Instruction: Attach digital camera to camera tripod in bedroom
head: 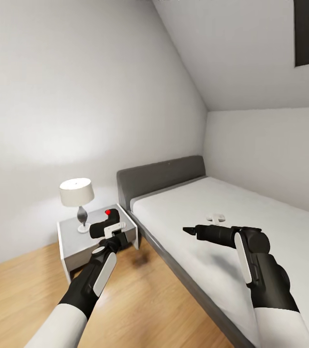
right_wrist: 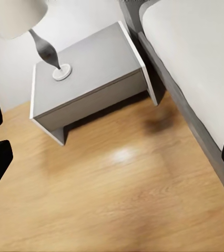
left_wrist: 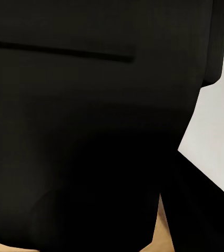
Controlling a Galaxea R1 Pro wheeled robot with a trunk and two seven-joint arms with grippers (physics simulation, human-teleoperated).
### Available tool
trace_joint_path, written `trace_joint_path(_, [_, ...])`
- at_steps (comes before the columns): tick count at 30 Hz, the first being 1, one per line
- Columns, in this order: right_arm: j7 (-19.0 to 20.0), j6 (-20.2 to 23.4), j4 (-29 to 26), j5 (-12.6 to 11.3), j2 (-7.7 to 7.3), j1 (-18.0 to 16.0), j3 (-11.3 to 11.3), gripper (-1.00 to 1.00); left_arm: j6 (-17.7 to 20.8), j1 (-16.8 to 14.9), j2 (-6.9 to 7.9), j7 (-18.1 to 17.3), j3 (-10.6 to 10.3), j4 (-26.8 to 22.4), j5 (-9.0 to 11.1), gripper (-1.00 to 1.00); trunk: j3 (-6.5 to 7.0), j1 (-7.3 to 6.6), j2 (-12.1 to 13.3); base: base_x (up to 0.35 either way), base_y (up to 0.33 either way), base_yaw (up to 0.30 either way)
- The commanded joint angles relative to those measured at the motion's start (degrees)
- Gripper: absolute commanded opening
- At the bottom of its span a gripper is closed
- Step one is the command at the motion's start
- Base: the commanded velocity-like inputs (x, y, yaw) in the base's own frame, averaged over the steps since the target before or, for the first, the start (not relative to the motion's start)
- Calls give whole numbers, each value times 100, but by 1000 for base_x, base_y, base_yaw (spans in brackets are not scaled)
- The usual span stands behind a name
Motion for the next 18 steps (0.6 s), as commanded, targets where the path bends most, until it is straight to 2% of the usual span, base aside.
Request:
trace_joint_path(1, [32, 29, -4, 23, 7, -5, -13, 100, 18, -3, 3, 39, -15, -10, 47, -100, 12, -23, 38, 0, 0, 0])
trace_joint_path(18, [32, 29, 16, 19, 10, -5, -13, 100, 18, -3, 3, 39, -15, -11, 42, -100, 317, -397, 720, 0, 0, 0])
